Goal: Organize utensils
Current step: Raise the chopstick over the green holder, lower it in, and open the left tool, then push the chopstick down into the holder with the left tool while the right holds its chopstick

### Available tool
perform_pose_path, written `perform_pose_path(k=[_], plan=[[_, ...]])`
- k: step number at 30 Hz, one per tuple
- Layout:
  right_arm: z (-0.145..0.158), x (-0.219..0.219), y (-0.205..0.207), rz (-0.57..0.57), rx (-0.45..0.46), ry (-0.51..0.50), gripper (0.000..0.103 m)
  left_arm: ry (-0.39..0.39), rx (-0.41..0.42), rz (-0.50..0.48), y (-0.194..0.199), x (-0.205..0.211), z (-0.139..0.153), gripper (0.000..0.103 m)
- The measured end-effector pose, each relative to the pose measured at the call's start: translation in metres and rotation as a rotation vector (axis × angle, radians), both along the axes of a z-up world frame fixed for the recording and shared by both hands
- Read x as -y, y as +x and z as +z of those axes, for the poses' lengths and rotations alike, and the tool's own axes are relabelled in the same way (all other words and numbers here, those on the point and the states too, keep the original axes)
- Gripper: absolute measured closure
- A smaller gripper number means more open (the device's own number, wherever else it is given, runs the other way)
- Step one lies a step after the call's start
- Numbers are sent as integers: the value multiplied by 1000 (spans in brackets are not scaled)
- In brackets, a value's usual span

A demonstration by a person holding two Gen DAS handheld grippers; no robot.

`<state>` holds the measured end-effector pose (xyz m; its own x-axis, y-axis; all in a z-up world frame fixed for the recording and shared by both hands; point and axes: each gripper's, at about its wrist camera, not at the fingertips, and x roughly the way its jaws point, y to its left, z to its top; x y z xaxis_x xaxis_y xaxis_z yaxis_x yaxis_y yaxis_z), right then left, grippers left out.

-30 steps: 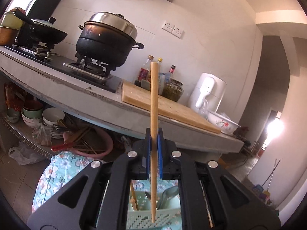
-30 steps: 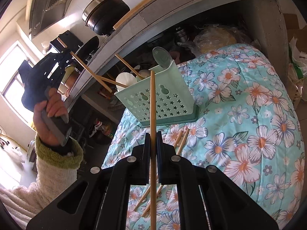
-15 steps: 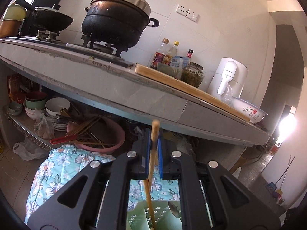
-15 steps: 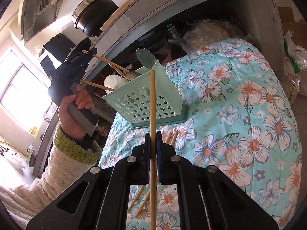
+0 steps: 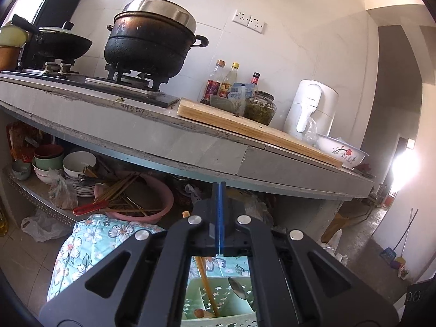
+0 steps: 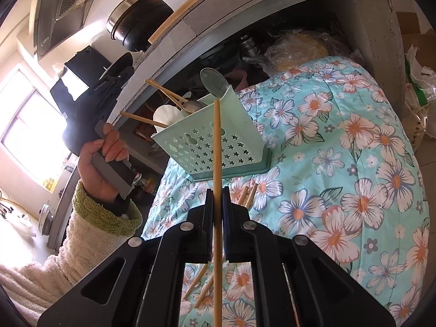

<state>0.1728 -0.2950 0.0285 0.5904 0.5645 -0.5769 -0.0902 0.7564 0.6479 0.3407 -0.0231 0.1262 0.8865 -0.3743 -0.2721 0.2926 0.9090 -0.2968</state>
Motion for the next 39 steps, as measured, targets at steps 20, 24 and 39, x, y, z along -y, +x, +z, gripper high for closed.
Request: perform_pose_path(k=[20, 24, 39], plan=[[7, -3, -14, 13, 23, 4, 97, -88, 62, -41, -44, -38, 61, 80], [5, -3, -13, 15, 20, 13, 96, -80, -26, -74, -32, -38, 43, 60], [-6, -5, -10, 21, 4, 38, 96, 276, -23, -94, -30, 22, -9, 71]])
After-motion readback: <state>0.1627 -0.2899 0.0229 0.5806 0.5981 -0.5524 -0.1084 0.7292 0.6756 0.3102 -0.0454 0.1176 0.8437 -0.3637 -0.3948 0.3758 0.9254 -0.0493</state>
